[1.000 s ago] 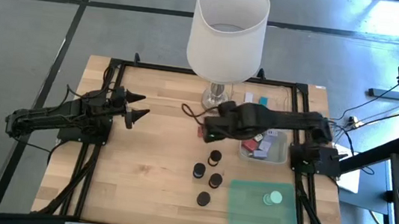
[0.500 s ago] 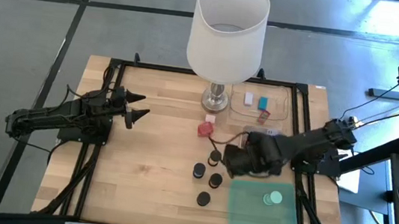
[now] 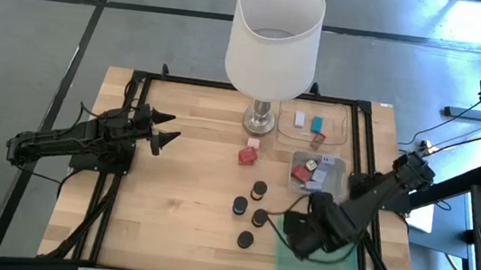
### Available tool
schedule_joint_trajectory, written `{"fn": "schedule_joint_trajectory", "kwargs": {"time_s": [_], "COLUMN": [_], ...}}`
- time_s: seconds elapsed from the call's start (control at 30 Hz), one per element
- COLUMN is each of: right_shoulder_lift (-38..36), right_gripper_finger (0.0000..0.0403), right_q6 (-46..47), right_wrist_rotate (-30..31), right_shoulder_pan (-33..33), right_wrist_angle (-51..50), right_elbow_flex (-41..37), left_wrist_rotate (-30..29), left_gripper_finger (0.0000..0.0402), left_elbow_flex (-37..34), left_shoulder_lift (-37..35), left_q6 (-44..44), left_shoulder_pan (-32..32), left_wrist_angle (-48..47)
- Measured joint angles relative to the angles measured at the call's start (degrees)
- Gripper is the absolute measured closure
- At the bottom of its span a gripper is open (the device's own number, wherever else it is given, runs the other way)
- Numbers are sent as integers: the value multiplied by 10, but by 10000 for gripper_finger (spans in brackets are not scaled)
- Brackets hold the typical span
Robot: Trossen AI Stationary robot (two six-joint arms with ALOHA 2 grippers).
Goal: Pick & Place Office items
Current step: Put the purple hourglass into the light blue bin
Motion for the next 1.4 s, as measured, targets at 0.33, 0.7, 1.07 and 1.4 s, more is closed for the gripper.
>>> {"fn": "schedule_joint_trajectory", "kwargs": {"time_s": [0.33,0.7,1.07,1.4], "right_shoulder_lift": [54,112,154,152], "right_gripper_finger": [184,183,182,182], "right_q6": [-6,-119,-223,-229], "right_wrist_rotate": [15,62,36,68], "right_shoulder_pan": [49,35,5,4], "right_wrist_angle": [-4,44,82,134], "right_elbow_flex": [0,-1,0,-36], "left_wrist_rotate": [0,0,0,0], "left_gripper_finger": [54,54,54,54], "left_elbow_flex": [0,0,0,0], "left_shoulder_lift": [0,0,0,0], "left_q6": [0,0,0,0], "left_shoulder_pan": [0,0,0,0], "left_wrist_angle": [0,0,0,0]}}
